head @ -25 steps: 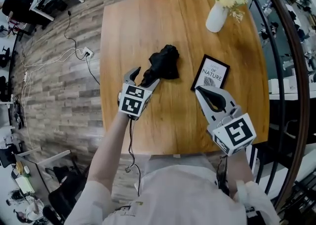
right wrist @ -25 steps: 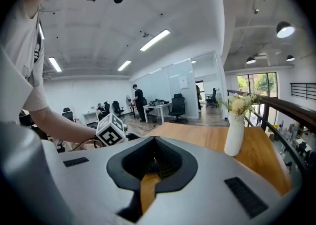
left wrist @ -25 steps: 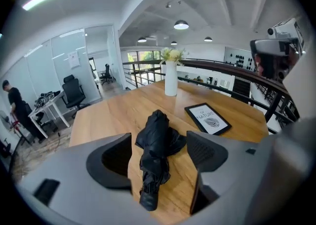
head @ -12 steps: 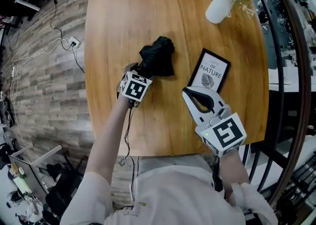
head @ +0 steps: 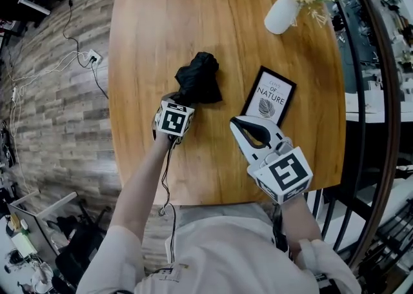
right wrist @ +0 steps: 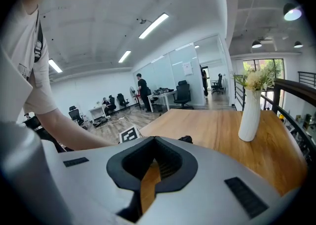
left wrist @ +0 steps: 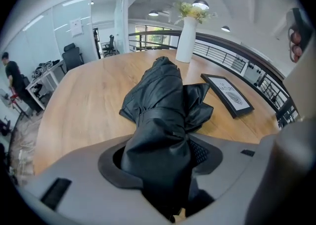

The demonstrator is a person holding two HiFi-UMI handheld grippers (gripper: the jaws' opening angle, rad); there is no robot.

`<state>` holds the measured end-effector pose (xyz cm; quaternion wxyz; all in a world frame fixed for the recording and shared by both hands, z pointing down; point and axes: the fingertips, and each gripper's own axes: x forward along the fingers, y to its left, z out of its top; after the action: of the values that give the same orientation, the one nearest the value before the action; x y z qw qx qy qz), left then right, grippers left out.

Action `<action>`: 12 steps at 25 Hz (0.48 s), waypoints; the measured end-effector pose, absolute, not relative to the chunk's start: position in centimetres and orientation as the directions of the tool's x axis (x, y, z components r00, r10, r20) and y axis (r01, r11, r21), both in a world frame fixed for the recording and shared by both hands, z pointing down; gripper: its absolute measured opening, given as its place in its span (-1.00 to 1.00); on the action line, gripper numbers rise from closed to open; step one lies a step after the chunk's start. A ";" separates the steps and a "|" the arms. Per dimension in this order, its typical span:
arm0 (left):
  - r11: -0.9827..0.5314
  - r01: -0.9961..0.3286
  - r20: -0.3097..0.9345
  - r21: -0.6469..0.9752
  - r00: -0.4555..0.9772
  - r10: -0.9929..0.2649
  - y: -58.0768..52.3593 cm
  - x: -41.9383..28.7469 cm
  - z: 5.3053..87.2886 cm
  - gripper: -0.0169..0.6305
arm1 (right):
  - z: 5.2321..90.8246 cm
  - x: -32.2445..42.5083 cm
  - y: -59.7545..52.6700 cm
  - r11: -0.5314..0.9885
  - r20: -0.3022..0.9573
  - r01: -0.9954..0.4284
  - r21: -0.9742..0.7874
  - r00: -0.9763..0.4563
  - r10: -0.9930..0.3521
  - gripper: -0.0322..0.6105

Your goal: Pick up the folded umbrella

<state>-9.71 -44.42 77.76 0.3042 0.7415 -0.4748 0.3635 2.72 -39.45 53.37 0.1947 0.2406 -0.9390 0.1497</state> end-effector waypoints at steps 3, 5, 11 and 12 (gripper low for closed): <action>-0.294 -0.942 0.811 0.161 0.296 -0.504 -42.0 -10.5 75.6 -0.17 | 51.8 2.6 -38.6 0.839 0.433 -0.513 -0.183 -0.808 -0.400 -0.81; -0.259 -0.943 0.782 0.209 0.320 -0.535 -40.6 -11.1 72.4 -0.17 | 50.2 2.3 -38.1 0.839 0.426 -0.516 -0.172 -0.807 -0.409 -0.81; -0.261 -0.946 0.672 0.192 0.321 -0.668 -40.1 -13.3 60.4 -0.17 | 44.6 1.1 -37.5 0.849 0.374 -0.516 -0.111 -0.813 -0.445 -0.81; -0.265 -0.949 0.649 0.172 0.312 -0.694 -39.9 -13.8 58.3 -0.17 | 43.6 1.0 -37.3 0.854 0.361 -0.513 -0.086 -0.815 -0.454 -0.81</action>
<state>-13.76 -39.92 58.34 0.2765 0.7611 -0.5396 0.2303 0.96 -37.31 43.56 0.1662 0.2550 -0.9483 0.0899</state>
